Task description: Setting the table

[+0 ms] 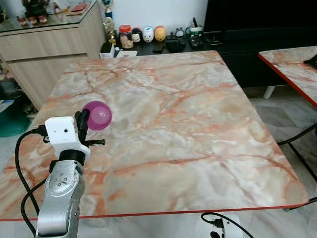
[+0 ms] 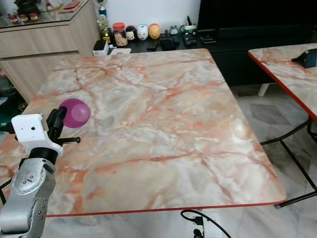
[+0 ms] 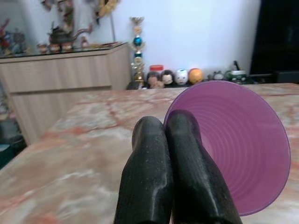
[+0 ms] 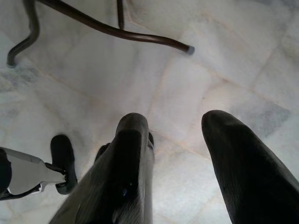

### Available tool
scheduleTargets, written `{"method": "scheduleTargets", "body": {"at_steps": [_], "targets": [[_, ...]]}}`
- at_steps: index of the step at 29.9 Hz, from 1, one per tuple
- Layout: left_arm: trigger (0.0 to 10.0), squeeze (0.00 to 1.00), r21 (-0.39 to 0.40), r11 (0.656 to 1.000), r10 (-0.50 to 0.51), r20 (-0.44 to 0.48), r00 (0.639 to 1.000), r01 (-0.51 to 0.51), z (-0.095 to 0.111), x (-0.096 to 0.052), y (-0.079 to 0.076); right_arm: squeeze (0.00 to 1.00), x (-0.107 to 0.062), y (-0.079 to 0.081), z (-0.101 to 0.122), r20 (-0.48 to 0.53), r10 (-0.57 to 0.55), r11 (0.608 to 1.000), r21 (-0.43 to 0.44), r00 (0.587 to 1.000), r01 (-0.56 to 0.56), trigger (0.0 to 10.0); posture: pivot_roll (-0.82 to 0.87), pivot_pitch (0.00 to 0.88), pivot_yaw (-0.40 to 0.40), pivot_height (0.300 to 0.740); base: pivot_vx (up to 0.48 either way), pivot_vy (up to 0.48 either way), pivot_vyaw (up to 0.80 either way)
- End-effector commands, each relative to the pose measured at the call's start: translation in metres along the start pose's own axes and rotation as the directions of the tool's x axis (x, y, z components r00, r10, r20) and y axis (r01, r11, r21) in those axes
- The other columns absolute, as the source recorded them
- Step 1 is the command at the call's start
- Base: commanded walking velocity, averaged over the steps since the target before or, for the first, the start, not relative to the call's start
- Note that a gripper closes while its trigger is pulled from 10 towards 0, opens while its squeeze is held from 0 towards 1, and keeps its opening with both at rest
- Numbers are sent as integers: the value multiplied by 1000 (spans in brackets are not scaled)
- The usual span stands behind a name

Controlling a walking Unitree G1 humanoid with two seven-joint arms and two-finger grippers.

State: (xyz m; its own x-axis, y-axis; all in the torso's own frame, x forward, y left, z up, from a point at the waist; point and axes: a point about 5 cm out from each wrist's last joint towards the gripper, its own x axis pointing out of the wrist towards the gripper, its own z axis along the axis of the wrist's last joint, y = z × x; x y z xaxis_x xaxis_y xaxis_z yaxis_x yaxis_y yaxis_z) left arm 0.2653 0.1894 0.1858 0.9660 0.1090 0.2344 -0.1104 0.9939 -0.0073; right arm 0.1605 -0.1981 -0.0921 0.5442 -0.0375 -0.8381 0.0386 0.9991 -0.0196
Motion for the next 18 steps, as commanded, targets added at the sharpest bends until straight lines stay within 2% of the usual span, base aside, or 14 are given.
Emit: {"method": "scheduleTargets", "body": {"at_steps": [1, 4, 10, 18], "targets": [[10000, 0, 25, 1000, 15, 17, 1000, -16, 2, 1, 3, 0, 0, 1, -2, -7, 0, 1000, 12, 1000, 0, 10000, -9, 0, 37, 707, 0, -326, 0], [10000, 0, 23, 1000, 15, 22, 1000, -15, 2, 3, 3, 0, 0, 1, -2, -11, 0, 1000, 18, 1000, 0, 10000, -11, 0, 38, 707, 0, -326, 0], [10000, 0, 21, 1000, 16, 29, 999, -17, 3, 5, 3, 0, 0, 2, -2, -19, 23, 1000, 5, 1000, -23, 10000, -8, 0, 35, 707, 0, -322, -581], [10000, 0, 15, 1000, 9, 38, 999, -9, 5, 8, 1, 0, 0, 3, -2, -17, 37, 999, 11, 999, -37, 10000, -10, 0, 37, 707, 0, -323, 0]]}}
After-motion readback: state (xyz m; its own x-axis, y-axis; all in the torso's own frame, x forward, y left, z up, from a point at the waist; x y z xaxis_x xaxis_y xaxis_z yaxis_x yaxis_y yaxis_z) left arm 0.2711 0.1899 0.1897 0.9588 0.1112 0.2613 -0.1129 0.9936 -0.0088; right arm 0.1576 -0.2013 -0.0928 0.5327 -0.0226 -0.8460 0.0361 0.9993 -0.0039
